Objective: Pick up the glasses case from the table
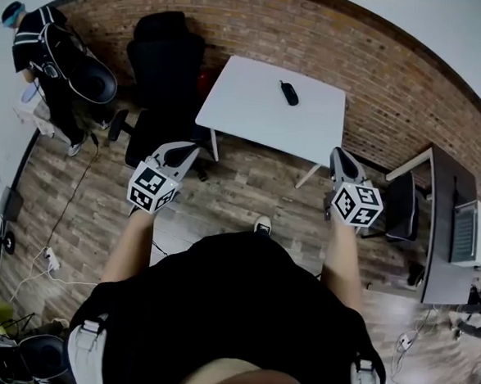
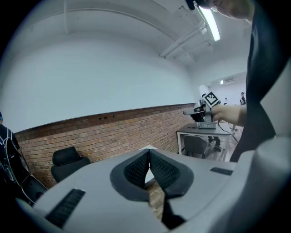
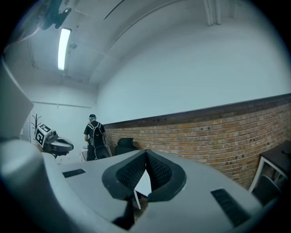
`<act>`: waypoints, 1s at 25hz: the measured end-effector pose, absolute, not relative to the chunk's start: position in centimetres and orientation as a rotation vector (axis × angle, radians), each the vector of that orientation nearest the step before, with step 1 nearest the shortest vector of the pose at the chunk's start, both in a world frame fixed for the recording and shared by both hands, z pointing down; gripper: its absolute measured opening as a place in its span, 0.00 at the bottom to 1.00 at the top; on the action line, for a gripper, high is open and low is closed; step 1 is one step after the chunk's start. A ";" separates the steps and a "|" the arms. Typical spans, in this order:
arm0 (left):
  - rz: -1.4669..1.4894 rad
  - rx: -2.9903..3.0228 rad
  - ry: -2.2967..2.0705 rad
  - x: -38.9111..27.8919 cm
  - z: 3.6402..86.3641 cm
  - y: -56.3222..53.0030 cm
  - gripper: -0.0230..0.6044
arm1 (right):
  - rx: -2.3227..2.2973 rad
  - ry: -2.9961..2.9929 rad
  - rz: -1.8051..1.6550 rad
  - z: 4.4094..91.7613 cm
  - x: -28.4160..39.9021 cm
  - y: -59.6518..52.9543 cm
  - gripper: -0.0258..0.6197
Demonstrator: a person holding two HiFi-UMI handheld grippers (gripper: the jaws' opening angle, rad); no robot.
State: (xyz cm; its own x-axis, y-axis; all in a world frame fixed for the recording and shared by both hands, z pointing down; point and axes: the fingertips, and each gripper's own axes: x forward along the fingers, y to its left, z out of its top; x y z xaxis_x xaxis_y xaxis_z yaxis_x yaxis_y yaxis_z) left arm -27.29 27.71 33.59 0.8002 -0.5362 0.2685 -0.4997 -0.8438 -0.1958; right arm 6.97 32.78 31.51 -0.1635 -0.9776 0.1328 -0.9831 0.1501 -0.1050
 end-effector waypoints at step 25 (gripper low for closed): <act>-0.593 -2.906 0.770 -20.5 36.6 21.7 0.05 | 2.016 -2.313 0.329 34.1 13.1 25.6 0.06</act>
State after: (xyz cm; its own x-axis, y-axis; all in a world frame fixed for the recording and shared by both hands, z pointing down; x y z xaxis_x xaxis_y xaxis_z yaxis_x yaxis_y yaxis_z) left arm -20.49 21.73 36.62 0.7991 -0.4909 0.3472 -0.4608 -0.8709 -0.1707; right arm 13.06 25.62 34.14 -0.1455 -0.9726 0.1813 -0.9846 0.1244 -0.1230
